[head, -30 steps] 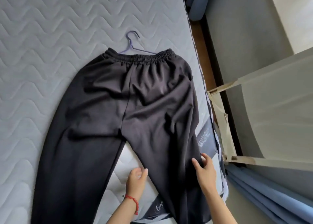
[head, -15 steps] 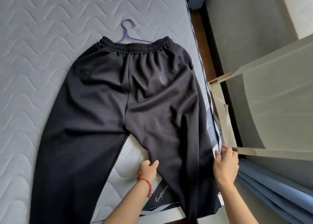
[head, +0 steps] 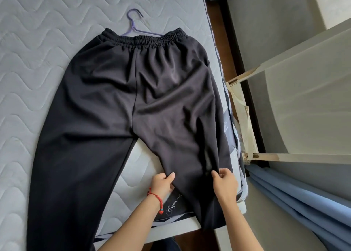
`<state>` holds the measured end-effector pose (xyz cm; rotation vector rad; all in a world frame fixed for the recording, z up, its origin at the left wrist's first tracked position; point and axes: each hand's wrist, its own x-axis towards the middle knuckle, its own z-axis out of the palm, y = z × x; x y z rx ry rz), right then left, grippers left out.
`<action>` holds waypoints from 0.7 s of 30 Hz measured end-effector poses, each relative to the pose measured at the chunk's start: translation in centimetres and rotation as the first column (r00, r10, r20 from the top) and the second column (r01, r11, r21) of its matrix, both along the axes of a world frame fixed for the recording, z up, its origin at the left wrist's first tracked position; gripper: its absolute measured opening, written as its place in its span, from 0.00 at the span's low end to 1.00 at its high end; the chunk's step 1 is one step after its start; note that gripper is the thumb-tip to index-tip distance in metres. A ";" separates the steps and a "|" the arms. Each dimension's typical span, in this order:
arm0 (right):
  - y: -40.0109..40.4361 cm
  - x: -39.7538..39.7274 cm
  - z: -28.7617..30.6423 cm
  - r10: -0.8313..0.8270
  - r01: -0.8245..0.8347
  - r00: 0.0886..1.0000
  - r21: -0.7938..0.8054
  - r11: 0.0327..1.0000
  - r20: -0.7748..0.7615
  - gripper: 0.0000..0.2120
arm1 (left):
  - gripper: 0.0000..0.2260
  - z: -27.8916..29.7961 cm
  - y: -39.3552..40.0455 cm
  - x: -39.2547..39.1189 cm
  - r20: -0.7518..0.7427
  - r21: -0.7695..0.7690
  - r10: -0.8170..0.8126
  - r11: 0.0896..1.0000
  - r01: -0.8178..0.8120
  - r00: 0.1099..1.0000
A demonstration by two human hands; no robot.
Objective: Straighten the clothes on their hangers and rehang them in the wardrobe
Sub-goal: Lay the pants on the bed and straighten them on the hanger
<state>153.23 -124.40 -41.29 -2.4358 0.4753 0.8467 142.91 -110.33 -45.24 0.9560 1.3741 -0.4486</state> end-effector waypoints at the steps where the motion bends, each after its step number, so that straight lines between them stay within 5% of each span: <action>1: -0.8 0.4 0.1 -0.035 0.035 0.999 0.012 0.999 0.005 0.06 | 0.13 0.5 0.0 0.1 0.010 0.003 0.036 0.999 -0.036 0.999; 5: -5.3 2.7 1.1 -0.204 0.199 0.975 0.066 0.978 0.089 0.07 | 0.10 1.8 0.5 -0.8 0.033 -0.029 0.232 0.973 -0.231 0.972; 10: -6.1 3.6 1.3 -0.070 0.063 0.994 0.081 0.995 0.087 0.13 | 0.08 1.7 -0.7 -1.7 0.040 -0.044 0.393 0.919 -0.392 0.919; 16: -6.3 0.7 0.4 -0.045 0.050 0.997 0.087 0.995 -0.059 0.22 | 0.09 2.3 -5.1 -1.7 0.045 -0.270 0.266 0.931 -0.244 0.963; 21: -8.6 -3.3 0.1 0.003 0.007 0.993 0.087 0.996 -0.120 0.17 | 0.06 2.3 -7.8 -3.2 0.035 -0.280 0.118 0.954 -0.104 0.992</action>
